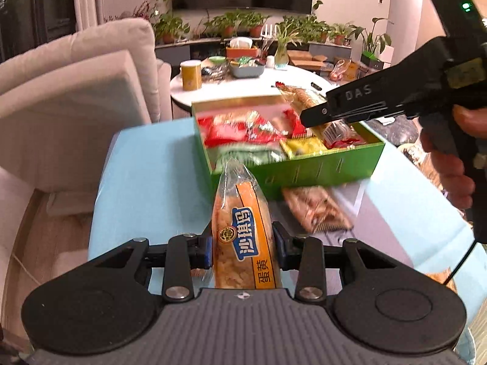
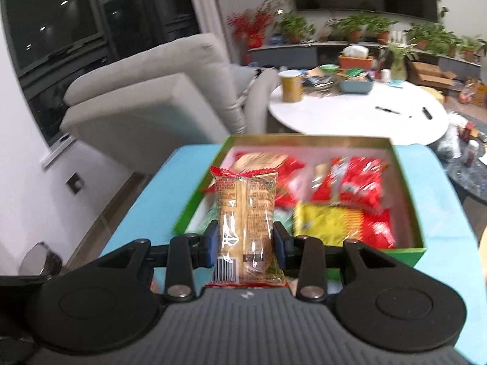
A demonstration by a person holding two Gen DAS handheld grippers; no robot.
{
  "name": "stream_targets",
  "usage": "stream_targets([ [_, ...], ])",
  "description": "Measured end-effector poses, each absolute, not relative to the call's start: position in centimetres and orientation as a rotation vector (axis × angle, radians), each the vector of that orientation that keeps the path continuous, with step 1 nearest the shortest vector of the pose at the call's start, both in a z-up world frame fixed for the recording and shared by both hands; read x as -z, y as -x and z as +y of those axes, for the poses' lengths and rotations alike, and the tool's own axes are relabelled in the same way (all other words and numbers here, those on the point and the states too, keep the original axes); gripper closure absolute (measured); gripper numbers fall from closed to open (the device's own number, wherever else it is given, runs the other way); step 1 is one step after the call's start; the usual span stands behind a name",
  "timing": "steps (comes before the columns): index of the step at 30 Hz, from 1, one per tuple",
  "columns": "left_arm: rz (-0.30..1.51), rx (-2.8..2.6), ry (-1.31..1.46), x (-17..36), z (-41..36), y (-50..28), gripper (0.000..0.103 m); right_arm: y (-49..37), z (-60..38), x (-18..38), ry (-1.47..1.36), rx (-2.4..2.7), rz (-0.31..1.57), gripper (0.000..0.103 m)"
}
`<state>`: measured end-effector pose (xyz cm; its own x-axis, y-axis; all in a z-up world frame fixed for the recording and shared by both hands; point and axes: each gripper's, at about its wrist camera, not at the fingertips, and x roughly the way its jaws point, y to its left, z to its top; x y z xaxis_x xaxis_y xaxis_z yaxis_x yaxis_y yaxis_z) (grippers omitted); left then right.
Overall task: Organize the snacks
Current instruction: 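Carry the sachima packet with the left gripper while the right carries the bread packet into the box, then lower the sachima packet into the box and open the left gripper while the right releases the bread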
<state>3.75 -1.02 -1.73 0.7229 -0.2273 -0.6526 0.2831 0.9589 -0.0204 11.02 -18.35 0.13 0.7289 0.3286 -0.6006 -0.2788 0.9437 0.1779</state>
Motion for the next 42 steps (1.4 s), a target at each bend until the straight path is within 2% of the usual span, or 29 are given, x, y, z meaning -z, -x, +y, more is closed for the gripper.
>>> stream_targets([
  [12,0.653,0.313,-0.083,-0.6,-3.4,-9.1,0.069,-16.3,-19.5,0.8,-0.094,-0.278,0.681,0.050],
  [26,0.672,0.329,-0.101,0.2,-5.7,-13.2,0.069,-21.1,-19.7,2.9,-0.121,-0.267,0.723,0.049],
  [27,0.674,0.330,-0.101,0.3,-5.8,-13.4,0.069,-21.3,-19.9,2.9,-0.130,-0.264,0.721,0.047],
  [28,0.676,0.331,-0.101,0.3,-6.0,-13.6,0.069,-21.5,-20.0,3.0,-0.139,-0.263,0.720,0.038],
  [29,0.679,0.332,-0.103,0.4,-6.1,-13.8,0.069,-21.6,-20.2,3.1,-0.150,-0.259,0.715,0.035],
  [39,0.700,0.344,-0.108,0.9,-7.8,-16.0,0.069,-20.7,-22.8,2.6,-0.213,-0.236,0.692,0.034],
  [42,0.706,0.359,-0.106,1.1,-8.6,-16.6,0.069,-20.0,-23.7,2.0,-0.223,-0.227,0.675,0.030],
])
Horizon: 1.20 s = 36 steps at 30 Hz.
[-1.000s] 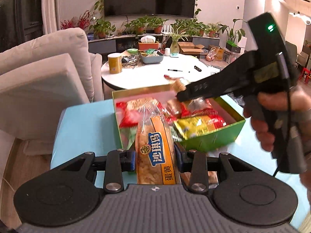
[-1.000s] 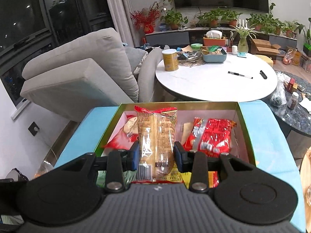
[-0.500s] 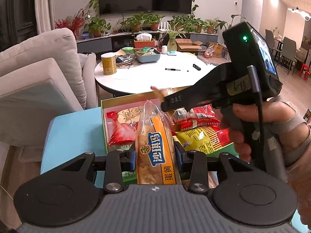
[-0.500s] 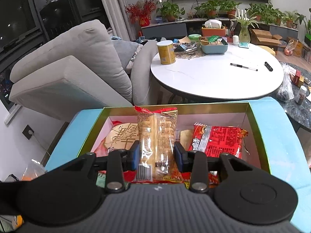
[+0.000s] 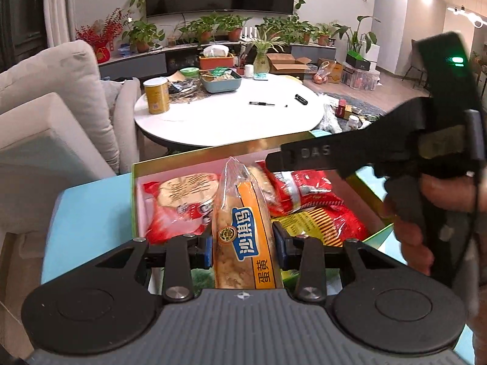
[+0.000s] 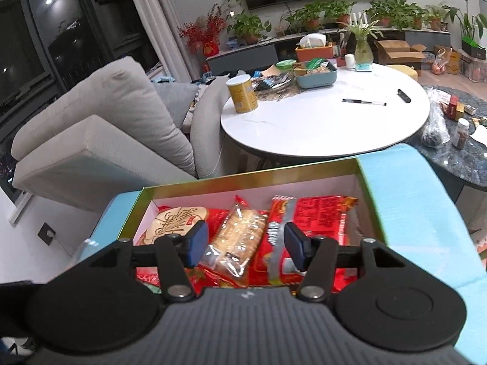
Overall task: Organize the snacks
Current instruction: 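Lower the sachima packet into the box and open the left gripper while the right releases the bread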
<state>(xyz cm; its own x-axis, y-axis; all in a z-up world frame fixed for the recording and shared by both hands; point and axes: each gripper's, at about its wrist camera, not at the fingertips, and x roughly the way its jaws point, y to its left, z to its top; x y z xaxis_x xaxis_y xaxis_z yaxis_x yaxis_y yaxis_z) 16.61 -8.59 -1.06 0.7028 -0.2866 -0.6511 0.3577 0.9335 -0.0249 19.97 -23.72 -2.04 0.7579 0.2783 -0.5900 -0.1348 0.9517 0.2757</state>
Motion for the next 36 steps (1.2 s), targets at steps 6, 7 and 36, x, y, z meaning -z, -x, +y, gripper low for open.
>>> stream_targets([
  [6,0.720,0.393,-0.090,1.7,-10.7,-18.0,0.069,-19.0,-25.5,1.4,-0.231,-0.196,0.646,0.029],
  [7,0.719,0.394,-0.092,1.8,-11.0,-18.3,0.069,-18.9,-25.7,1.3,-0.233,-0.192,0.642,0.029],
  [36,0.650,0.239,-0.095,0.6,-7.7,-16.9,0.030,-16.2,-27.1,1.0,-0.264,-0.176,0.640,0.027],
])
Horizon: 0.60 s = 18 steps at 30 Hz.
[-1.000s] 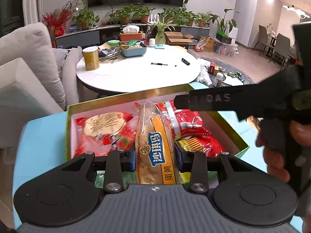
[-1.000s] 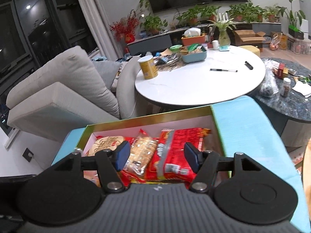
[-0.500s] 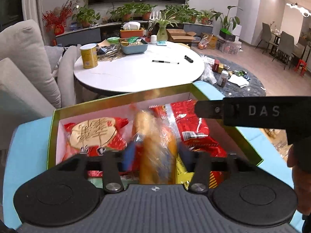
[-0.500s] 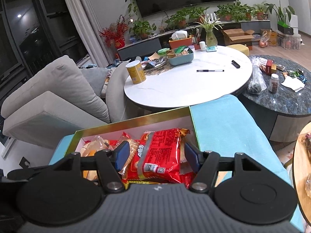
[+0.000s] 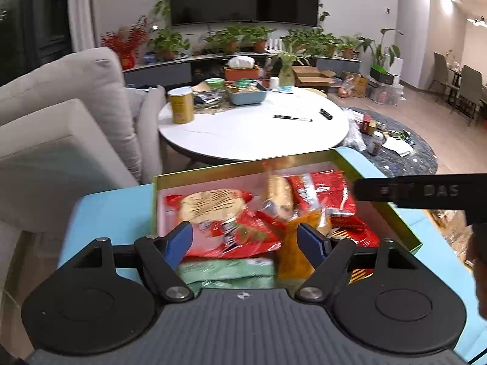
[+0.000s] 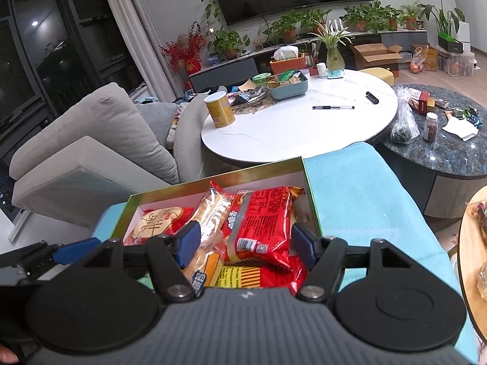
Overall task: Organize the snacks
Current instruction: 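Lower the sachima packet into the box and open the left gripper while the right releases the bread, then withdraw the left gripper and reach toward the round brown snack packet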
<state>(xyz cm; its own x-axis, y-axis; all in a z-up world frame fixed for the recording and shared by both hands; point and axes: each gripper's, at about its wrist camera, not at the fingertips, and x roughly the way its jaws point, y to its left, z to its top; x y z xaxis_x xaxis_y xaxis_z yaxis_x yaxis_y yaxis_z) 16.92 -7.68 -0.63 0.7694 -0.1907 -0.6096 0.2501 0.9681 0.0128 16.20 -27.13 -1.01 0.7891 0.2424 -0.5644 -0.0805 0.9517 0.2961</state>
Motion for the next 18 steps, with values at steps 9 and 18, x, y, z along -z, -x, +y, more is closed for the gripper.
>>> stream_targets([
  [9,0.654,0.143,-0.065,-0.1,-2.9,-13.8,0.023,-13.3,-26.9,0.2,-0.249,-0.190,0.629,0.026],
  [18,0.699,0.077,-0.060,1.6,1.1,-9.7,0.018,-10.5,-26.4,0.8,-0.260,-0.206,0.647,0.025],
])
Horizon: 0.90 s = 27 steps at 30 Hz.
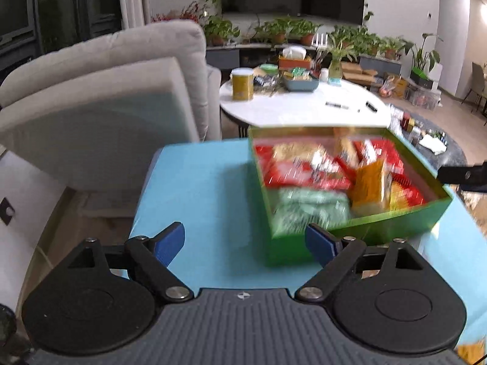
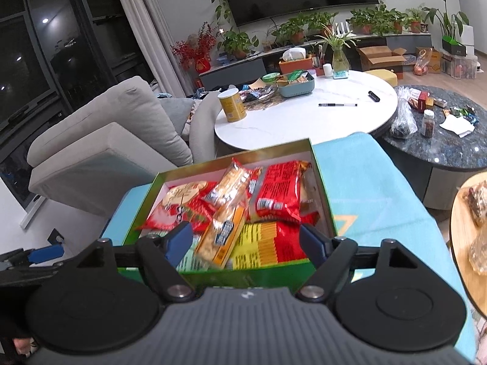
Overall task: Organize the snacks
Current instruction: 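Withdraw the left gripper and reach toward the round brown snack packet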
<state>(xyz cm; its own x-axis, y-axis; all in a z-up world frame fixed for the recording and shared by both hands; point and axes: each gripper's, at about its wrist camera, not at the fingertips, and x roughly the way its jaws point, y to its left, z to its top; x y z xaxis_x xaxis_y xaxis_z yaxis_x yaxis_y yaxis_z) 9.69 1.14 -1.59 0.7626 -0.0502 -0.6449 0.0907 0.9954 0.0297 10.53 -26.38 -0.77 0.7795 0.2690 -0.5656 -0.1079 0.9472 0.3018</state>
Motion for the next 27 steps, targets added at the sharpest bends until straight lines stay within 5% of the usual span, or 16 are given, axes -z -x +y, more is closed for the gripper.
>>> stream_targets([
  [16,0.987,0.088,0.103,7.6,3.8,-7.1,0.018,-8.1,-25.5,2.5,-0.245,-0.187,0.712,0.024],
  [27,0.968,0.141,0.049,8.2,1.2,-9.5,0.027,-7.7,-23.8,4.6,-0.160,-0.218,0.794,0.023],
])
